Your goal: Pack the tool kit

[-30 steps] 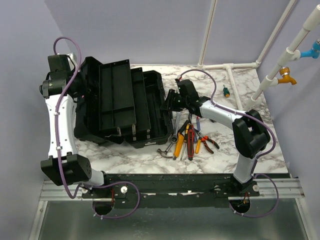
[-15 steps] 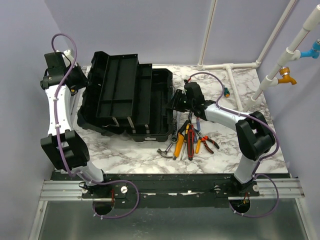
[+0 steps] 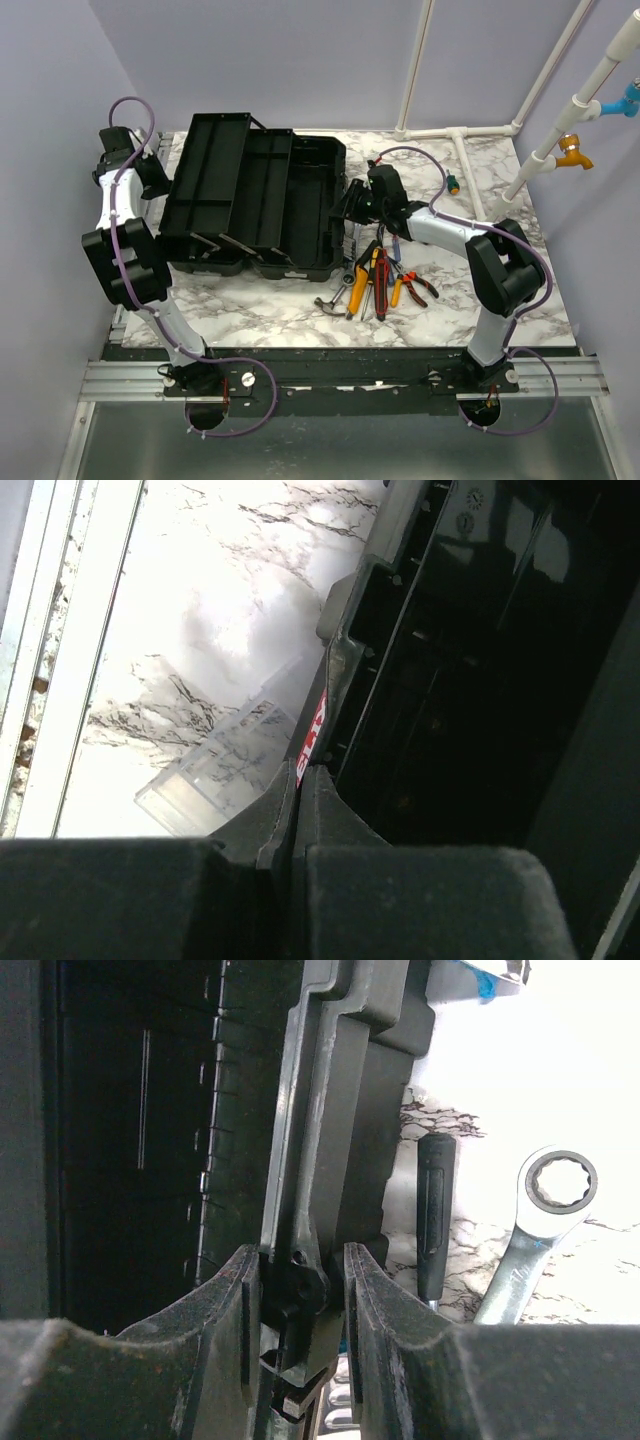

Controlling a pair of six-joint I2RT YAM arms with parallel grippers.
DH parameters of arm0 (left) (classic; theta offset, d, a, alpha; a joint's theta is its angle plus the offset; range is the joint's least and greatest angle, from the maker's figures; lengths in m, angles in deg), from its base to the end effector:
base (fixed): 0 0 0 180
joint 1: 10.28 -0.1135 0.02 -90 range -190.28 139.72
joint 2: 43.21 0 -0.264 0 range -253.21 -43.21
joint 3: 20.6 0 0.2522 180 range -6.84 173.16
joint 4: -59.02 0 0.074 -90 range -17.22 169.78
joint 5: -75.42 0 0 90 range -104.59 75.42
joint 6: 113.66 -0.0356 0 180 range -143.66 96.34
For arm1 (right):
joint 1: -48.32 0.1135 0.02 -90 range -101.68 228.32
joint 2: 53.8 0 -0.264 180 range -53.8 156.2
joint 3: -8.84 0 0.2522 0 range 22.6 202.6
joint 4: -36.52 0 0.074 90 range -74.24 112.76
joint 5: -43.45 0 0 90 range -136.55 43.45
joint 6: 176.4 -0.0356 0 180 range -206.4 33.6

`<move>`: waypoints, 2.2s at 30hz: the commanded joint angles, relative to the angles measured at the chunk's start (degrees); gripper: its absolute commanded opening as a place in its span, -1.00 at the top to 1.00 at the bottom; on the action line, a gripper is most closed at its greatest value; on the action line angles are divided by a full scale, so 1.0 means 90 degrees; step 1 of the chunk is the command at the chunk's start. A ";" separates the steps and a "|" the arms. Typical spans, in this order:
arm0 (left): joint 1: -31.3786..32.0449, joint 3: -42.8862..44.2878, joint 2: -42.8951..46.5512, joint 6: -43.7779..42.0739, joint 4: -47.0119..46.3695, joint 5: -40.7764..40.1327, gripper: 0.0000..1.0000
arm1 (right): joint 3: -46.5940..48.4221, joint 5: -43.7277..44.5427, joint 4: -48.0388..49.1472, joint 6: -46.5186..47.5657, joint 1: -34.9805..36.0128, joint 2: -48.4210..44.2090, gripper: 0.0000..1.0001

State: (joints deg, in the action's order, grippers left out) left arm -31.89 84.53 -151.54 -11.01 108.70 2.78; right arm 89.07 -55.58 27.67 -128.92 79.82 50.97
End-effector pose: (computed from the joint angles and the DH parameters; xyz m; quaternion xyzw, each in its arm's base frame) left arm 0.3944 0.1448 0.2639 -0.2301 0.9097 -0.1181 0.3249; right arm 0.3448 0.2179 0.2040 0.0471 0.8772 0.3399 0.3357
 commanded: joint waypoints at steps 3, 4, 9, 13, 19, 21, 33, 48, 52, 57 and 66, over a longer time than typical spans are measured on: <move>0.0186 -0.0583 -0.0335 0.0070 0.1809 -0.0055 0.92 | -0.0026 -0.0155 -0.0372 -0.0130 0.0083 0.0342 0.99; 0.0184 -0.0590 -0.0195 0.0116 0.1800 -0.0031 0.75 | -0.0009 -0.0181 -0.0365 -0.0125 0.0083 0.0348 0.99; 0.0164 -0.0647 0.0840 0.0496 0.1621 -0.0345 -0.59 | 0.0074 -0.0315 -0.0345 -0.0139 0.0084 0.0327 0.99; 0.0155 -0.0450 0.1602 0.0693 0.1711 -0.0702 -0.84 | 0.0094 -0.0362 -0.0302 -0.0204 0.0083 0.0326 0.99; 0.0164 0.0285 0.2575 0.0874 0.1983 -0.0982 -0.97 | 0.0076 -0.0410 -0.0099 -0.0399 0.0201 0.0401 0.99; 0.0164 0.0498 0.2856 0.0938 0.2002 -0.0982 -0.97 | 0.0158 -0.0395 -0.0105 -0.0447 0.0291 0.0454 0.99; 0.0459 0.0867 0.3391 0.0623 0.2221 -0.1329 -0.98 | 0.0019 0.0064 -0.0039 -0.0578 0.0444 0.0125 0.98; 0.2125 -0.2043 0.5619 0.1119 0.0152 0.0239 -0.98 | 0.0374 0.0846 -0.1096 0.0191 0.0358 -0.0716 -0.11; 0.3084 -0.2665 0.6109 0.1261 -0.0435 0.0029 -0.98 | 0.0323 0.0971 -0.1388 0.0418 0.0271 -0.1144 -0.28; 0.3601 -0.3099 0.6459 0.1144 -0.0460 -0.0384 -0.98 | 0.0035 0.1510 -0.1706 0.0709 0.0203 -0.1768 -0.35; 0.3592 -0.4581 0.7770 0.1407 -0.0647 -0.1513 -0.98 | -0.0584 0.3040 -0.2921 0.0859 0.0198 -0.2320 -0.56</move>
State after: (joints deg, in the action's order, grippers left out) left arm 0.35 48.12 -87.66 -0.26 105.05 -1.83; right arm 87.33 -36.83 8.90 -122.10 81.73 31.21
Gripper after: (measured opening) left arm 0.984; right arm 0.742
